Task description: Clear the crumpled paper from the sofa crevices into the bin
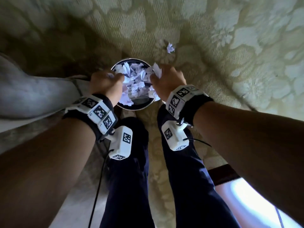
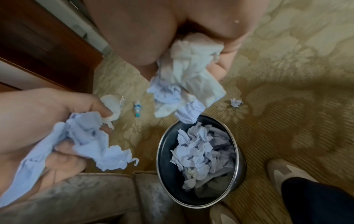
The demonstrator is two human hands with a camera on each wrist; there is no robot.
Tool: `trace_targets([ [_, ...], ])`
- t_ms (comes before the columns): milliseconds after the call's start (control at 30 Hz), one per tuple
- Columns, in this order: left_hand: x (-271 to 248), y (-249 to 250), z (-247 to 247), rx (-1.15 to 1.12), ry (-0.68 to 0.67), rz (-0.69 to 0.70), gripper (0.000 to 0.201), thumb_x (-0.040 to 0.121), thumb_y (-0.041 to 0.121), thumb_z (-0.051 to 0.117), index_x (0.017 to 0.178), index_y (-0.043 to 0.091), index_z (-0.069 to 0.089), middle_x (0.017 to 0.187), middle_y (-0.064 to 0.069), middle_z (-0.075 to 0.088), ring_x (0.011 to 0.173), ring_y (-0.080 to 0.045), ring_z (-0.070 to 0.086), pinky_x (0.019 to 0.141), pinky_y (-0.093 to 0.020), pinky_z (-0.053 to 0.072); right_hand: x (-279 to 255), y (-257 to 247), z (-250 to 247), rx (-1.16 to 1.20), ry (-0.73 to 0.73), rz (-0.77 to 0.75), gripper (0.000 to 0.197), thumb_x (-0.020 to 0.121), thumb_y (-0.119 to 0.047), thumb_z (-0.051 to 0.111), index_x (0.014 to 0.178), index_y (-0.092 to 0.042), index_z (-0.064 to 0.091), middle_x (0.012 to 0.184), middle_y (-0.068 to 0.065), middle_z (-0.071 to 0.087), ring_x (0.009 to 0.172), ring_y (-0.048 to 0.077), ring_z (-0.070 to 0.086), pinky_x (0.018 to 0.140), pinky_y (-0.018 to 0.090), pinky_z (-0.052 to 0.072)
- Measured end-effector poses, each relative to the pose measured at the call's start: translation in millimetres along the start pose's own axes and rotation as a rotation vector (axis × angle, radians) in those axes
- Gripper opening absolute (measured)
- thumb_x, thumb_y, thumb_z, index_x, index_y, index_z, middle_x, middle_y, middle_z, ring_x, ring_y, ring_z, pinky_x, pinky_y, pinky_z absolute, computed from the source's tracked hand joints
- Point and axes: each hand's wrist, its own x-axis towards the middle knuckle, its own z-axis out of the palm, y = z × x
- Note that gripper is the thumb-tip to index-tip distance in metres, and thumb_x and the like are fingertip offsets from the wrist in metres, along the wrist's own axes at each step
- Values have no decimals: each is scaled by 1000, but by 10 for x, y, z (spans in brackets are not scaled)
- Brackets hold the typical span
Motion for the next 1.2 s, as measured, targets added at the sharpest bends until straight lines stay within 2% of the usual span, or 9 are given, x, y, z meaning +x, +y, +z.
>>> trace_targets([
  [167,488,-369,475,34,-20,-90,26,78,41,56,60,27,69,66,4,69,78,-26,70,76,-38,59,651,173,516,-44,-66,2,40,93,-43,48,124,-19,52,124,10,59,113,34,55,81,31,39],
  [300,608,-529,688,41,-1,-79,28,86,38,56,84,14,71,84,-7,72,85,-29,68,77,-35,55,917,217,769,-7,-130,2,49,91,-44,55,132,-20,44,130,7,56,116,32,54,81,28,36],
  [467,701,-555,785,39,-9,-53,32,89,31,55,65,10,55,77,-11,63,86,-36,65,68,-35,45,948,237,901,59,-210,-35,69,78,-39,67,140,-30,38,129,1,58,111,26,59,88,38,53],
  [567,741,-495,786,31,-3,-62,23,90,31,55,79,11,58,84,-10,65,92,-34,65,72,-34,46,970,258,867,31,-227,-81,58,81,-35,65,136,-31,49,137,-5,54,122,22,53,100,30,45],
  [667,781,-471,834,0,11,-59,22,87,33,56,84,12,61,91,-11,69,95,-32,66,81,-39,53,996,295,858,59,-217,-44,41,81,-35,64,122,-34,60,129,-4,59,116,17,57,91,20,42],
  [767,788,-428,872,-32,7,-62,20,87,32,58,83,13,57,105,-18,69,103,-34,65,87,-40,51,990,301,864,105,-214,-49,29,82,-32,64,110,-31,66,111,-8,68,113,15,57,93,22,43],
  [833,790,-418,903,-1,-32,-53,22,91,33,57,95,13,63,111,-16,68,106,-32,64,90,-37,49,975,314,860,120,-211,-56,24,82,-29,64,105,-29,68,103,-9,71,111,15,59,95,22,43],
  [1000,756,-472,937,-35,-83,-137,65,68,58,54,120,22,68,116,-4,71,103,-26,69,92,-41,56,882,341,863,193,-214,-46,16,82,-26,63,98,-28,69,106,-4,70,100,25,65,95,33,51],
  [1200,645,-453,813,43,-36,-54,47,87,46,59,126,22,68,128,0,68,120,-20,61,100,-28,47,756,326,782,210,-165,-33,19,78,-28,61,95,-28,70,105,-2,70,88,23,69,86,33,56],
])
